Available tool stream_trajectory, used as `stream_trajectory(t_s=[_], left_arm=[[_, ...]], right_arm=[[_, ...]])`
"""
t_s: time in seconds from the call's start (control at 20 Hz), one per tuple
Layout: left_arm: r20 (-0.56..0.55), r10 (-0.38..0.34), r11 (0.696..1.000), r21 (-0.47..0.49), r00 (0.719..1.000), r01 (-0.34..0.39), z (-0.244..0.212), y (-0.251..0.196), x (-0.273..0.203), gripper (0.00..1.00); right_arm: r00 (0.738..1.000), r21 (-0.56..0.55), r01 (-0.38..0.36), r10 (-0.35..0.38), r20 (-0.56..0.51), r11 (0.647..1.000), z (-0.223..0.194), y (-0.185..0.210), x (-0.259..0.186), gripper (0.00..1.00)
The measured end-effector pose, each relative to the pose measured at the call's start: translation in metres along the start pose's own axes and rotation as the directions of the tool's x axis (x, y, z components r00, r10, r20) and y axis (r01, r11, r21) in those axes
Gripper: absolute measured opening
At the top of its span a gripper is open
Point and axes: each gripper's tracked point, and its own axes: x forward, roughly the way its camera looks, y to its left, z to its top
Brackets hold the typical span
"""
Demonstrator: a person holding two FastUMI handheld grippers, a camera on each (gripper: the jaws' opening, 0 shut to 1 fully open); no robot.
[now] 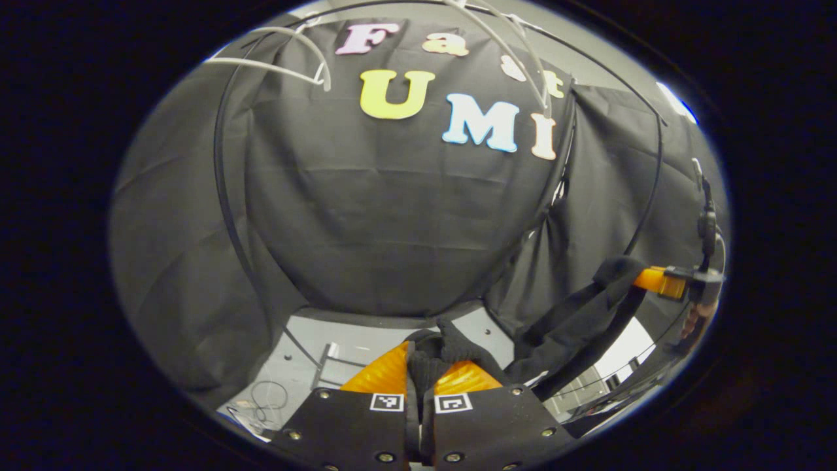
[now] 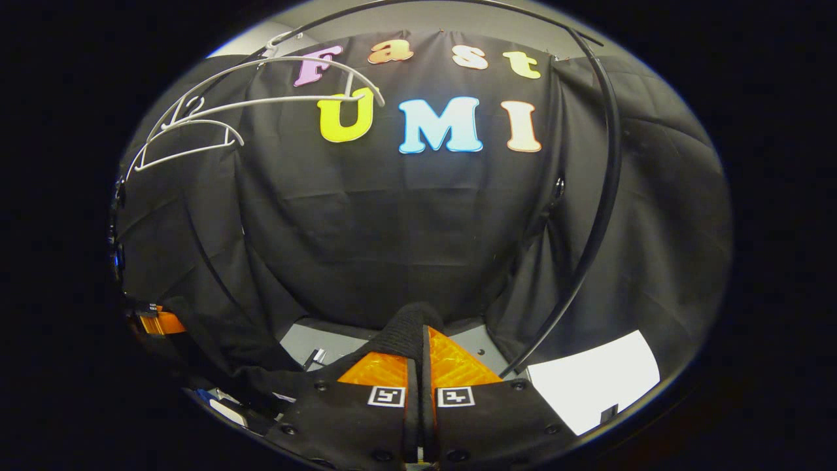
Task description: Grasp the clothes on the hanger with both hands and then place them into the laundry hamper below.
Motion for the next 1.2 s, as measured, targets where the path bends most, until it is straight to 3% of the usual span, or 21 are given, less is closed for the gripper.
stream_trajectory(t_s=[0.5,0.6,1.15,1.2], left_arm=[[-0.129,0.023,0.999,0.029,0.991,-0.019,-0.066,-0.016,0.047,0.02],[-0.151,0.029,0.999,0.041,0.988,-0.023,-0.078,-0.016,0.051,0.02],[-0.218,0.073,0.993,0.106,0.973,-0.051,-0.107,-0.009,0.076,0.03],[-0.223,0.071,0.993,0.112,0.972,-0.047,-0.109,-0.010,0.078,0.03]], right_arm=[[0.974,0.131,-0.012,0.041,-0.221,0.991,-0.079,0.023,0.061,0.00],[0.966,0.163,0.003,0.039,-0.255,0.987,-0.094,0.023,0.062,0.04],[0.896,0.265,0.039,0.084,-0.436,0.963,-0.160,0.030,0.053,0.01],[0.891,0.266,0.043,0.084,-0.446,0.963,-0.163,0.030,0.052,0.04]])
